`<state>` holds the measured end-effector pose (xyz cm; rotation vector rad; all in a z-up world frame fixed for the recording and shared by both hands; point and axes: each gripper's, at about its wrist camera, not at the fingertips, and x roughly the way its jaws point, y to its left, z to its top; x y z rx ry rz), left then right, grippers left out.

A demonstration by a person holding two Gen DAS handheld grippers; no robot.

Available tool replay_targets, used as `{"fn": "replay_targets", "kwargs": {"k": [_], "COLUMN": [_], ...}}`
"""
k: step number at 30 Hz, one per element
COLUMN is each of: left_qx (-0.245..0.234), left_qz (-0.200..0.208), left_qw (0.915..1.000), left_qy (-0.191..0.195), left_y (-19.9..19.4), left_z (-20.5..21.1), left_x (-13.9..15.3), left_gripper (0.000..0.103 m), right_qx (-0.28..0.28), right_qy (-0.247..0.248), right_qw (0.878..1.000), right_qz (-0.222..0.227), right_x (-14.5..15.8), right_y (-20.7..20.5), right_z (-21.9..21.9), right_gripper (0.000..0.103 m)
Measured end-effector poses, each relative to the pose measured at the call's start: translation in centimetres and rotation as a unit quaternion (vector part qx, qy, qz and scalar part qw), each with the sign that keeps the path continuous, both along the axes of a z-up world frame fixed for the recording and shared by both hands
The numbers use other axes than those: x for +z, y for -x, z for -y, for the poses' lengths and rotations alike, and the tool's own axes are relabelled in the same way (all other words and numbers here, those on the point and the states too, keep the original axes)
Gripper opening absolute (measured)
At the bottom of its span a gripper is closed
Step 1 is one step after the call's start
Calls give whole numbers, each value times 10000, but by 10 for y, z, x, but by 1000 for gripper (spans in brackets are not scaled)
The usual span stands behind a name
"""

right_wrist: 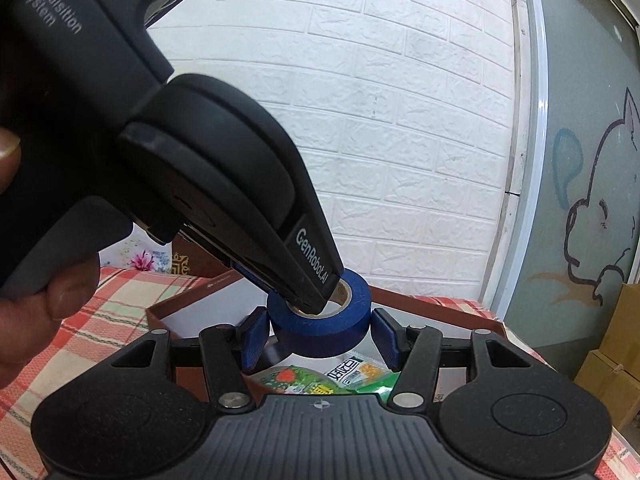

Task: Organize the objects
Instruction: 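Carry the blue tape roll with the left tool over the brown box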

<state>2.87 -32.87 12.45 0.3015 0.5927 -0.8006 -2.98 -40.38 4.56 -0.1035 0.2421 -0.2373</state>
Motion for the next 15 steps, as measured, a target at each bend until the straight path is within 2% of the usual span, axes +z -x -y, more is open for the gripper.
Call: {"fn": "replay_targets", "kwargs": {"k": [15], "left_qx": [-49], "left_qz": [-32], "left_qw": [9995], "left_qy": [-299], "left_y": [-36], "left_z": [43], "left_x": [-14], "left_gripper": [20], "right_qx": [-161], "right_qy": [-352], "right_qw": [9991], "right_qz": [-192], "right_x": [-12], "right_y": [-43], "right_z": [54], "right_gripper": [54]}}
